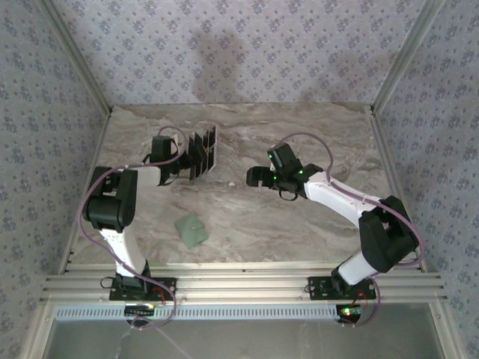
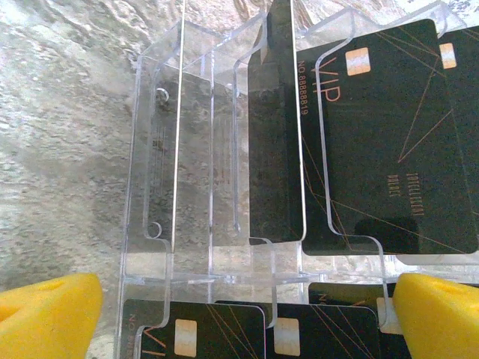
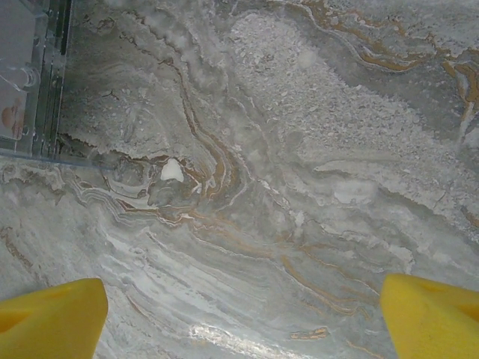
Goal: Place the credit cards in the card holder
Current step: Move the storage box to the top-center of the table.
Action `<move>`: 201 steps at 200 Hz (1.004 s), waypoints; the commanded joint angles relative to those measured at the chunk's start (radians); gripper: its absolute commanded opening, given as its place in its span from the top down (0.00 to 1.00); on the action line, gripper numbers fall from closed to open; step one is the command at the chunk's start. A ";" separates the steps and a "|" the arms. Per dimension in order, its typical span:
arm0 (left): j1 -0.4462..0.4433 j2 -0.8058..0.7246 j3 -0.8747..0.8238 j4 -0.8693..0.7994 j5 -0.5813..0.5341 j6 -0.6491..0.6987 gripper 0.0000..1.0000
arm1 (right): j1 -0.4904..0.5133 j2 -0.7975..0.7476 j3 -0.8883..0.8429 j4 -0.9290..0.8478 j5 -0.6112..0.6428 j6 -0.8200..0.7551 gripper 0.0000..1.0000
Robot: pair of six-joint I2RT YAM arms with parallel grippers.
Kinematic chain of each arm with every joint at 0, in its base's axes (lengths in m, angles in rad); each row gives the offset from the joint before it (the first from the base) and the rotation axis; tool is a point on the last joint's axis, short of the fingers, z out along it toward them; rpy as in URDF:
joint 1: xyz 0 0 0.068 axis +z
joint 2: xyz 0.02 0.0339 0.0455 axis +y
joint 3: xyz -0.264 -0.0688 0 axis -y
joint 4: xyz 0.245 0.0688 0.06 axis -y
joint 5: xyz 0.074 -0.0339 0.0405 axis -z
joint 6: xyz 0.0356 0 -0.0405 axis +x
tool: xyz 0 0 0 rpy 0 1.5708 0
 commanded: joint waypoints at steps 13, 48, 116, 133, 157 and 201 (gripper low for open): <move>-0.034 0.019 0.039 0.004 0.016 -0.004 0.00 | -0.011 -0.027 -0.018 -0.002 0.010 0.015 0.04; -0.062 0.030 0.057 0.003 0.011 -0.008 0.00 | -0.022 -0.027 -0.027 -0.001 0.010 0.014 0.04; -0.125 0.073 0.131 -0.022 -0.001 -0.008 0.00 | -0.048 -0.028 -0.044 0.014 0.002 0.017 0.04; -0.138 0.086 0.148 -0.026 -0.002 -0.008 0.00 | -0.054 -0.025 -0.042 0.021 -0.003 0.016 0.04; -0.145 0.088 0.153 -0.031 -0.003 -0.008 0.00 | -0.063 -0.017 -0.029 0.016 -0.010 0.008 0.04; -0.145 0.032 0.113 -0.077 -0.075 -0.011 0.00 | -0.069 -0.008 -0.016 0.015 -0.022 0.003 0.04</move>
